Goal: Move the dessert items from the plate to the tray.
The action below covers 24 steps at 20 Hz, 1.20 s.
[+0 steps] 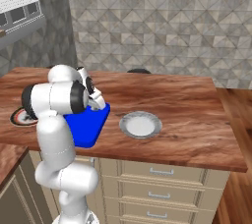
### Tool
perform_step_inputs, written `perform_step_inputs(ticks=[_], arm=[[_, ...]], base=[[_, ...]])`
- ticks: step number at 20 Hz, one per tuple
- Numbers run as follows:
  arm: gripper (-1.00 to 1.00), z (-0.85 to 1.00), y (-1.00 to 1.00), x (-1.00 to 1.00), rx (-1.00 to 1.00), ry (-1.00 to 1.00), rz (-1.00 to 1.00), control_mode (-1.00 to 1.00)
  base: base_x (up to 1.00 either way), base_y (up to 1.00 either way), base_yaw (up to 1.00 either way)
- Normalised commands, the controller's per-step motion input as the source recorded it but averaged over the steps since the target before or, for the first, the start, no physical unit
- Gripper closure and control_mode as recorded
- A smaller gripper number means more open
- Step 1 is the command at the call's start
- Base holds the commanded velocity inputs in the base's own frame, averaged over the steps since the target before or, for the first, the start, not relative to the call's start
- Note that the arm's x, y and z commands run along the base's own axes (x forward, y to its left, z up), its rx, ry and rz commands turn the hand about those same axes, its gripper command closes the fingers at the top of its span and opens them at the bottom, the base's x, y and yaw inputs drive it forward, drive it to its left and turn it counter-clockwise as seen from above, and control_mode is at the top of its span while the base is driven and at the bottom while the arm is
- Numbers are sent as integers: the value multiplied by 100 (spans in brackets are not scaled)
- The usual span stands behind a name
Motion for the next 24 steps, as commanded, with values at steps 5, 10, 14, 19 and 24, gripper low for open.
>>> perform_step_inputs(ticks=[5, 10, 14, 19, 24], arm=[[100, -29, 0, 27, 0, 1, 0, -100], [100, -22, 0, 24, 0, 0, 0, -100], [100, -17, 4, 23, 0, 0, 0, -100], [-100, -16, 2, 19, 0, 0, 0, -100], [-100, -3, -1, 2, 0, 1, 0, -100]], base=[[0, 0, 0], [0, 0, 0], [0, 0, 0], [0, 0, 0], [0, 0, 0]])
